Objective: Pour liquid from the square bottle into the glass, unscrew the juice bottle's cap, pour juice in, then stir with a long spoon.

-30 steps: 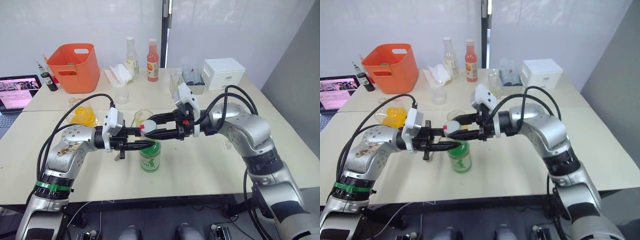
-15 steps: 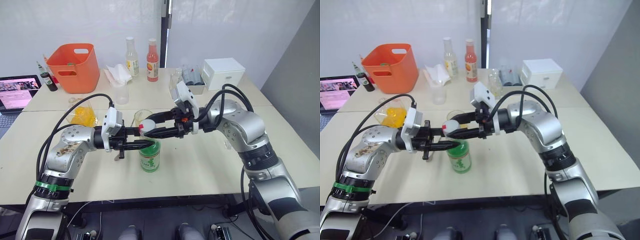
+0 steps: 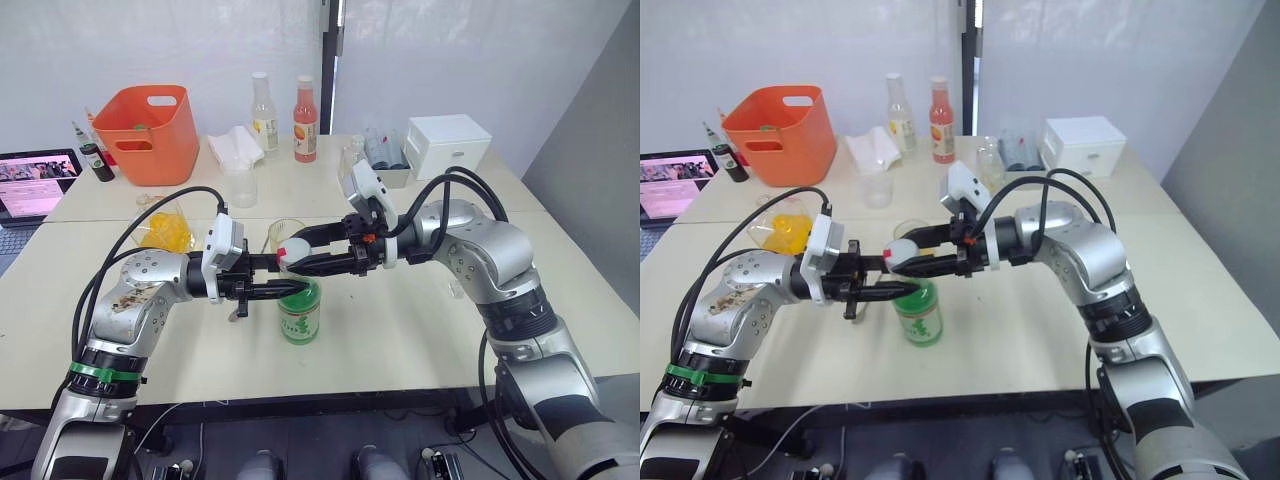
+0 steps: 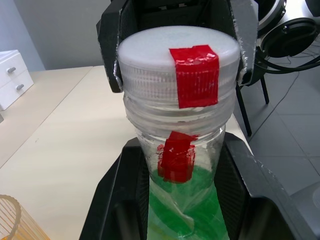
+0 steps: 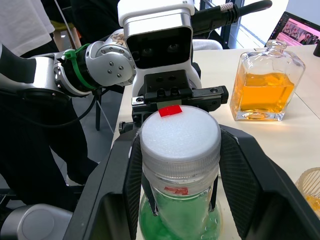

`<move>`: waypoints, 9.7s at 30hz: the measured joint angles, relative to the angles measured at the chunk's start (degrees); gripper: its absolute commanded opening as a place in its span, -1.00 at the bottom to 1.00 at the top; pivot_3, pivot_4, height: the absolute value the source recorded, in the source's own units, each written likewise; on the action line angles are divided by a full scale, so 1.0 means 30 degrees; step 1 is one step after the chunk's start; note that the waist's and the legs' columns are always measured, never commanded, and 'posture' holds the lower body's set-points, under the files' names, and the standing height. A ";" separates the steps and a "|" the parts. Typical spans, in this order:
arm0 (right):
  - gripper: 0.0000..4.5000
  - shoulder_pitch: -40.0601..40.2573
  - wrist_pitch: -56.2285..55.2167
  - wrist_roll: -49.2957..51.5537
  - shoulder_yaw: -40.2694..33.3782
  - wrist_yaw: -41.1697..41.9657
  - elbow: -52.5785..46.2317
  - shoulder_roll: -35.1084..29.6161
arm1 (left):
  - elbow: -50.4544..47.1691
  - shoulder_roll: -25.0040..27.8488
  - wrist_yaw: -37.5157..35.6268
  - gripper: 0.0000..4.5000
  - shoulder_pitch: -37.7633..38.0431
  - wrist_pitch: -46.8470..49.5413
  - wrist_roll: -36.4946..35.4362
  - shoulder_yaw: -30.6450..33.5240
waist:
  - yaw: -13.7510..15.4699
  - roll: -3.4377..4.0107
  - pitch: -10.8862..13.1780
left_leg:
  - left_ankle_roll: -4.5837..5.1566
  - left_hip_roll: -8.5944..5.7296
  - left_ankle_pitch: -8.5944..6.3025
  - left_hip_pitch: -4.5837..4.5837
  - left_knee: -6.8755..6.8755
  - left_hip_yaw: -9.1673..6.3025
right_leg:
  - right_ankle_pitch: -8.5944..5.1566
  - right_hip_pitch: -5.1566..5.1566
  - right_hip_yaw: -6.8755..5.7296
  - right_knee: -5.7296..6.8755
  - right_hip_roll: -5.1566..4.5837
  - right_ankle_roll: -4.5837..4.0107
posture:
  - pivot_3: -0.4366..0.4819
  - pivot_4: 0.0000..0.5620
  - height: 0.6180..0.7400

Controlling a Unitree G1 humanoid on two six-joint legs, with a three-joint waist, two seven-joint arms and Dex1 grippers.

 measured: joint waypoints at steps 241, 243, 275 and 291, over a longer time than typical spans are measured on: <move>0.98 0.9525 0.3068 -0.1525 -0.3309 -1.5551 -0.8973 0.3593 | 2.5572 -0.0707 2.5171 -0.39 -1.3804 -2.3785 2.6194 -0.9684 | 0.0528 -0.0061 0.0026 | 0.0003 -0.0135 0.0003 -0.0368 0.0071 -0.0010 | 0.0042 -0.0272 -0.0042 0.0067 -0.0097 0.0075 | -0.05 -0.47 0.59; 0.98 0.9525 0.3107 -0.1526 -0.3312 -1.5560 -0.8975 0.3717 | 2.5577 -0.0678 2.5796 -0.39 -1.3878 -2.3785 2.6514 -0.9969 | 0.0527 -0.0061 0.0026 | 0.0003 -0.0136 0.0003 -0.0368 0.0073 -0.0011 | 0.0042 -0.0273 -0.0043 0.0071 -0.0098 0.0076 | -0.05 -0.47 0.59; 0.98 0.9779 0.3300 -0.1534 -0.3434 -1.5661 -0.9112 0.3708 | 2.6232 -0.1600 1.8623 -0.39 -1.3301 -2.3832 2.1646 -0.7184 | 0.0524 -0.0063 0.0025 | 0.0006 -0.0172 0.0004 -0.0367 0.0140 -0.0038 | 0.0043 -0.0267 -0.0050 0.0196 -0.0120 0.0079 | -0.05 -0.47 0.59; 0.98 0.9746 0.3348 -0.1459 -0.3547 -1.5037 -0.9109 0.3006 | 2.4854 -0.1693 0.6492 -0.39 -1.3167 -1.8010 1.1616 0.0578 | 0.0452 -0.0062 0.0024 | 0.0021 -0.0168 -0.0005 -0.0407 0.0280 -0.0102 | 0.0042 -0.0262 -0.0087 0.0296 -0.0114 0.0080 | -0.05 -0.47 0.59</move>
